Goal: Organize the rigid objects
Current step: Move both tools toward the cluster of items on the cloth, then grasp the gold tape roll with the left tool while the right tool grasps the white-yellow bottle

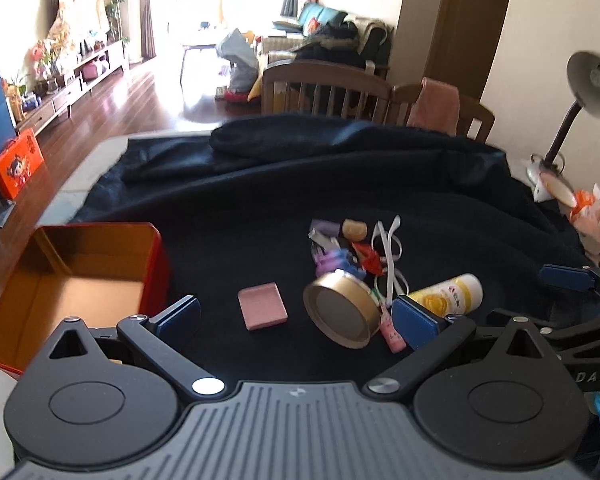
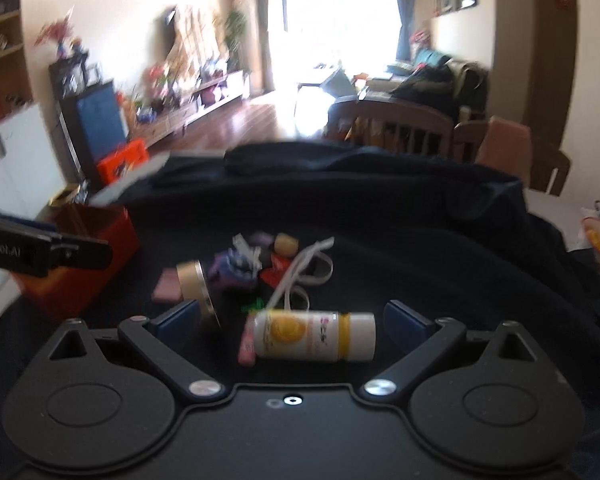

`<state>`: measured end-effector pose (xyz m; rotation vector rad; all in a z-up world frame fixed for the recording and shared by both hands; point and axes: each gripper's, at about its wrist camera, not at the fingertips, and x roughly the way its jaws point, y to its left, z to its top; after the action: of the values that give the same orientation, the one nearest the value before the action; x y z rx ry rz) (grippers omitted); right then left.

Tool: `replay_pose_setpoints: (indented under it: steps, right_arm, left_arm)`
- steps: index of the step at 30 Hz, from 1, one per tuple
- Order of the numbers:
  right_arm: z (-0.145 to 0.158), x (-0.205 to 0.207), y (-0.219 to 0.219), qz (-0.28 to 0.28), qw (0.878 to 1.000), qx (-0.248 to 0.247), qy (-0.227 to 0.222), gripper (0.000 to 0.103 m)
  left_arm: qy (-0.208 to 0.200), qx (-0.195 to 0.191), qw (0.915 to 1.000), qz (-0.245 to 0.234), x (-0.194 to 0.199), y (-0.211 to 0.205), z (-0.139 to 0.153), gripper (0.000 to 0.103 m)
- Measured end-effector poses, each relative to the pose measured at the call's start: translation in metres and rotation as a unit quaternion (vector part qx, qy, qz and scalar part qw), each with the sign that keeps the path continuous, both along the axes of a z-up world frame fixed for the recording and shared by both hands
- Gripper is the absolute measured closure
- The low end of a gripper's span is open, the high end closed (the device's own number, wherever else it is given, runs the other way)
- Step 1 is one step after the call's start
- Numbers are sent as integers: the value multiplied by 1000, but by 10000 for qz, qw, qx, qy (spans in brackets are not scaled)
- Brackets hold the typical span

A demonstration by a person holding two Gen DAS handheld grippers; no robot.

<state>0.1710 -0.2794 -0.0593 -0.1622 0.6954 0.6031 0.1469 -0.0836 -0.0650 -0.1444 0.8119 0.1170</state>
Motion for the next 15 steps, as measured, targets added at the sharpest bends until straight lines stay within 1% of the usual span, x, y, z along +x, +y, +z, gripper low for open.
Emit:
replay_pose_setpoints:
  steps: [5, 10, 12, 15]
  right_arm:
    - [-11, 15, 2, 249, 9994, -254, 55, 7]
    - [-24, 26, 6, 626, 9963, -588, -34, 7]
    - [-28, 31, 8, 829, 9938, -731, -96, 7]
    - [-33, 40, 12, 1082, 9899, -912, -123, 7]
  left_arm:
    - [200, -150, 9997, -3, 16, -10, -14, 0]
    - [407, -76, 9991, -22, 32, -19, -26, 0]
    - [454, 6, 9990, -53, 38, -24, -30, 0]
    - [570, 8, 9984, -55, 49, -27, -35, 0]
